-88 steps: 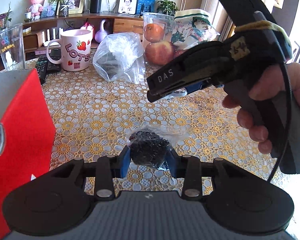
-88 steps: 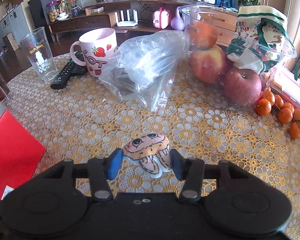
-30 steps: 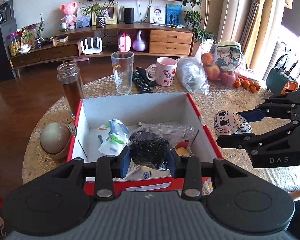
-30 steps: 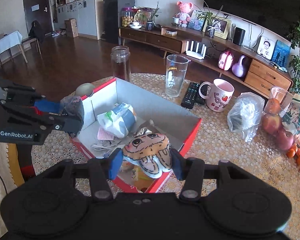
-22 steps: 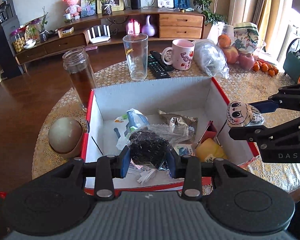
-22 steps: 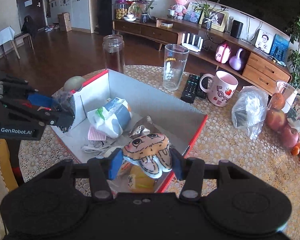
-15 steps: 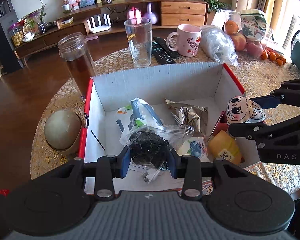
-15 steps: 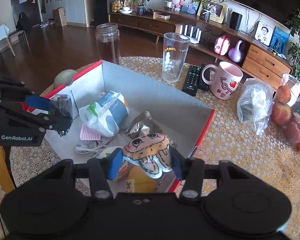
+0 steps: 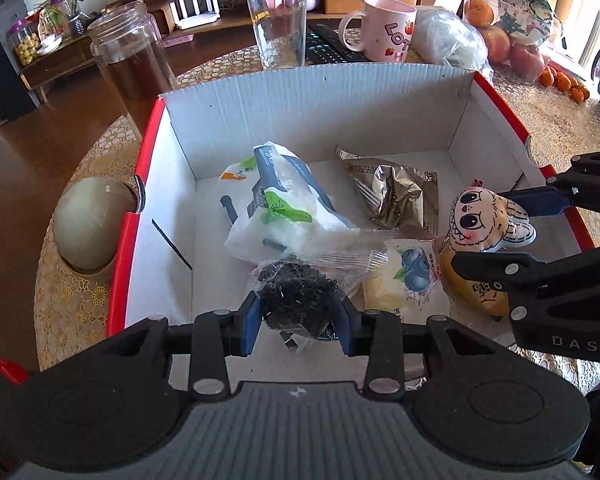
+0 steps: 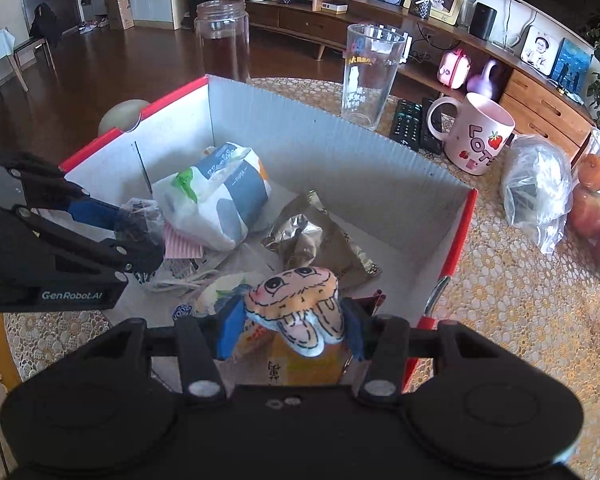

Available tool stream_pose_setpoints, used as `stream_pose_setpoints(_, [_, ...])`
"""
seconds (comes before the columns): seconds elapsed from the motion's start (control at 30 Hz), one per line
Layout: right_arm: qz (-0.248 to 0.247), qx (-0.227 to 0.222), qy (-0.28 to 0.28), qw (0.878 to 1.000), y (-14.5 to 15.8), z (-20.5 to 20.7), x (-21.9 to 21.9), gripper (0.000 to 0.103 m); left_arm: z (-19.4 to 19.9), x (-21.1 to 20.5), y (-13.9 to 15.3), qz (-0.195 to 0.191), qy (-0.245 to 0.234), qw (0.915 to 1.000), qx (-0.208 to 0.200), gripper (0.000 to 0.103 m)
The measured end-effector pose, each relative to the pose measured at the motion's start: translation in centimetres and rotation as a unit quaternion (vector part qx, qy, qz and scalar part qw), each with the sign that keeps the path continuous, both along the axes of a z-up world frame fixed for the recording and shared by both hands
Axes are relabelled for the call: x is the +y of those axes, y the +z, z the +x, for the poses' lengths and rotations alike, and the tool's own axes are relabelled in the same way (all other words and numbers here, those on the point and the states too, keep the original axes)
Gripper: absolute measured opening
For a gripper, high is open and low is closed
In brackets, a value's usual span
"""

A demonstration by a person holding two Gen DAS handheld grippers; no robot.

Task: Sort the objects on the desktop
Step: 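Lower the mesh bag and plush into the box and open both grippers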

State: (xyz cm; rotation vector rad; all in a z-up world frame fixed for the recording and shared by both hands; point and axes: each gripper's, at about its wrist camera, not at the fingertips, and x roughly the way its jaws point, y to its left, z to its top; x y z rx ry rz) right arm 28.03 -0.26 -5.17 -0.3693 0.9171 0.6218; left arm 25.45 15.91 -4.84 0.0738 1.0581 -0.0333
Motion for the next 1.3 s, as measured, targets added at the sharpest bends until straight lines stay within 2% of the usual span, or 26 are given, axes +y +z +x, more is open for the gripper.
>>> stream_pose_setpoints(0.47, [0.011, 0.017, -0.014, 1.0, -0.5, 0.6, 0.0, 0.055, 1.2, 1.2, -1.8, -0.037, 0.027, 0.9986, 0.026, 0.038])
stream_pose_setpoints(0.53, [0.016, 0.017, -0.015, 1.0, -0.4, 0.6, -0.1, 0.065, 1.1, 1.2, -1.9, -0.037, 0.029, 0.9985, 0.026, 0.041])
stream_pose_setpoints(0.6, [0.022, 0.013, -0.016, 1.0, -0.2, 0.4, -0.3, 0.07, 1.0, 1.3, -1.8, -0.036, 0.032, 0.9986, 0.023, 0.049])
stream_pose_setpoints(0.67, [0.026, 0.013, -0.017, 0.999, 0.0, 0.4, -0.5, 0.071, 0.9, 1.4, -1.6, -0.039, 0.033, 0.9985, 0.019, 0.056])
stream_pose_setpoints(0.93, [0.033, 0.003, -0.014, 0.999, 1.5, -0.5, -1.1, 0.075, 0.0, 1.6, 0.3, -0.043, 0.039, 0.9983, 0.001, 0.058])
stream_pose_setpoints(1.3, [0.045, -0.02, -0.009, 0.999, 4.4, -2.7, -2.3, 0.075, -2.5, 1.0, 3.7, -0.041, 0.042, 0.9977, -0.034, 0.058])
